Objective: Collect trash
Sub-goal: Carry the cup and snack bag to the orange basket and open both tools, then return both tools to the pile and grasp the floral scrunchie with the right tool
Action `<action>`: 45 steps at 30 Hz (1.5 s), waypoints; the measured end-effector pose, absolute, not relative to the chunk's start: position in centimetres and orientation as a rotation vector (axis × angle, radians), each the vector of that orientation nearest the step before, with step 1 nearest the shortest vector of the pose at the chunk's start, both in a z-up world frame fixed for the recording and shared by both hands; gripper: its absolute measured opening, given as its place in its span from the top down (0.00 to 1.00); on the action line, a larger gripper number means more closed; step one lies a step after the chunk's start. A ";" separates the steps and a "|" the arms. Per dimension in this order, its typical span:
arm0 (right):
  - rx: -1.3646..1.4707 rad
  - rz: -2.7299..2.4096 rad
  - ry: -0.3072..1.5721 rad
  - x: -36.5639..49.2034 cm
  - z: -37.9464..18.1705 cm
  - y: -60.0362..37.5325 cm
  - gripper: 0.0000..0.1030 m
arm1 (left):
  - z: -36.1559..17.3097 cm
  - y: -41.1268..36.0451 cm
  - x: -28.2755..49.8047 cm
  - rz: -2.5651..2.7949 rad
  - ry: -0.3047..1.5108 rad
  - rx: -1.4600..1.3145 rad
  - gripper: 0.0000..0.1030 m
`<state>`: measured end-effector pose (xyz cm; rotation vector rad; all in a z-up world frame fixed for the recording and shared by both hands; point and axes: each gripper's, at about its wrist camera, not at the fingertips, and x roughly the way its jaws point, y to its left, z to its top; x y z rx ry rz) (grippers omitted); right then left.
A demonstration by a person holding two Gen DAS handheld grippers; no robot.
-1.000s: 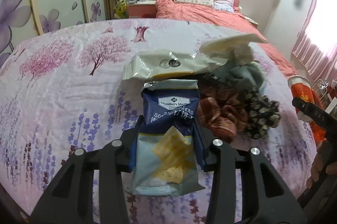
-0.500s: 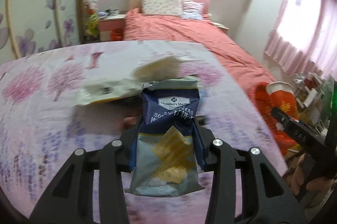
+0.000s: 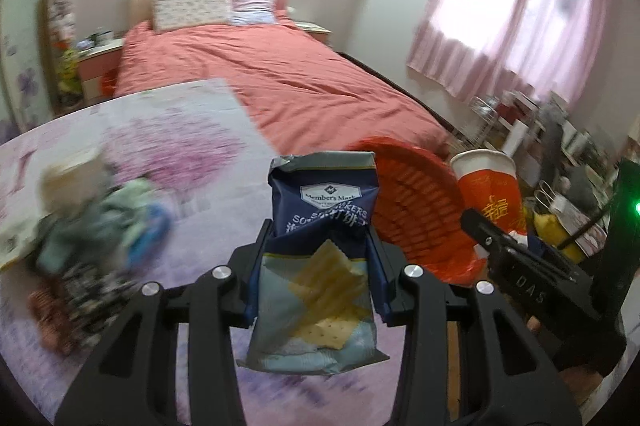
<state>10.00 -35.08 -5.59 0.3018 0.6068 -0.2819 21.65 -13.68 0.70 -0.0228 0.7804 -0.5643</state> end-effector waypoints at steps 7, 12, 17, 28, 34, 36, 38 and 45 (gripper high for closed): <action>0.362 -0.342 0.577 10.1 -6.3 -38.8 0.32 | -0.6 -20.5 24.2 -0.670 0.787 0.040 0.59; 0.394 -0.354 0.561 10.6 -6.7 -39.8 0.32 | -2.2 -24.2 26.0 -0.721 0.802 0.068 0.59; 0.430 -0.349 0.548 11.0 -7.3 -40.8 0.32 | -3.8 -26.5 27.5 -0.743 0.826 0.086 0.59; 0.501 -0.332 0.545 11.8 -7.7 -43.1 0.18 | -6.6 -26.9 29.6 -0.671 0.885 0.121 0.34; 0.491 -0.355 0.553 10.6 -7.1 -42.6 0.18 | -6.4 -23.6 29.6 -0.591 0.889 0.115 0.30; 0.476 -0.360 0.558 10.5 -6.7 -42.2 0.18 | -5.7 -22.0 29.3 -0.557 0.869 0.107 0.24; 0.462 -0.357 0.562 10.4 -6.2 -41.6 0.18 | -5.0 -20.8 28.6 -0.529 0.845 0.112 0.22; 0.370 -0.295 0.571 10.3 -4.5 -37.4 0.21 | -2.9 -15.5 25.8 -0.441 0.789 0.128 0.22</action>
